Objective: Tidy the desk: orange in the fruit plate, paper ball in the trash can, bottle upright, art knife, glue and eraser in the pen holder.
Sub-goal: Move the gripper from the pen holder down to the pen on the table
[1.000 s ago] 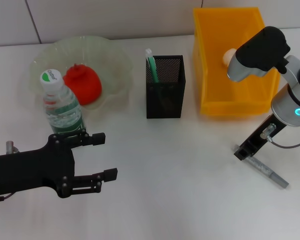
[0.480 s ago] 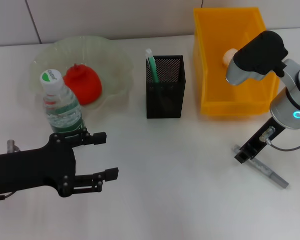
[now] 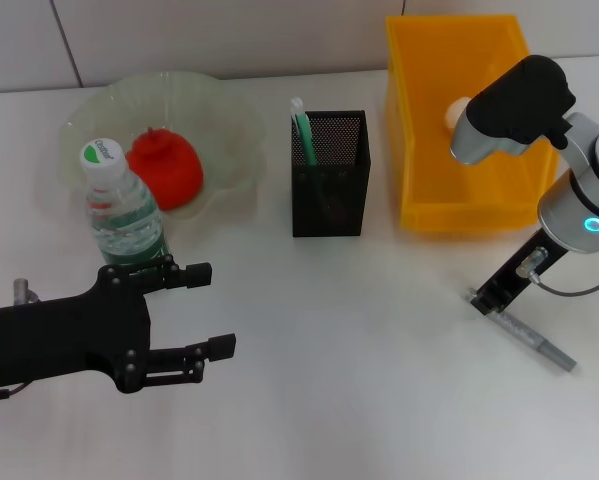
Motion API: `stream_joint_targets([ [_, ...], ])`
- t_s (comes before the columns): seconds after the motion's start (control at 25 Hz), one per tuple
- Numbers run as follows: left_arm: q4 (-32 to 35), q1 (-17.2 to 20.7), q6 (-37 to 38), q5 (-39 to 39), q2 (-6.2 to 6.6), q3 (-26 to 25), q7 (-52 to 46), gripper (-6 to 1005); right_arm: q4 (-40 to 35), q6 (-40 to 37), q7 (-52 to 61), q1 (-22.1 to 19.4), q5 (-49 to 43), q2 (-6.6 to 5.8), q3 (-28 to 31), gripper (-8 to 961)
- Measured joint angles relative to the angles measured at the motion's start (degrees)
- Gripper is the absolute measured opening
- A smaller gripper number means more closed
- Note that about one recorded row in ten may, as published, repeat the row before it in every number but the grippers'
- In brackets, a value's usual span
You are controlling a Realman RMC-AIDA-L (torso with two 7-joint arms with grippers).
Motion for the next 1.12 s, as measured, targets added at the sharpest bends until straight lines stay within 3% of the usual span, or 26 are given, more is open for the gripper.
stream_joint_targets([
  [0.84,0.00,0.05,0.00,0.00,0.00,0.11,0.01,810,-0.37,-0.61,0.23,0.09,0.37,0.09,-0.77,80],
  [1.12,0.00,0.12,0.17,0.00,0.00,0.17,0.00,810,-1.32,-0.42,2.84,0.31,-3.14,0.01,-3.45,90],
])
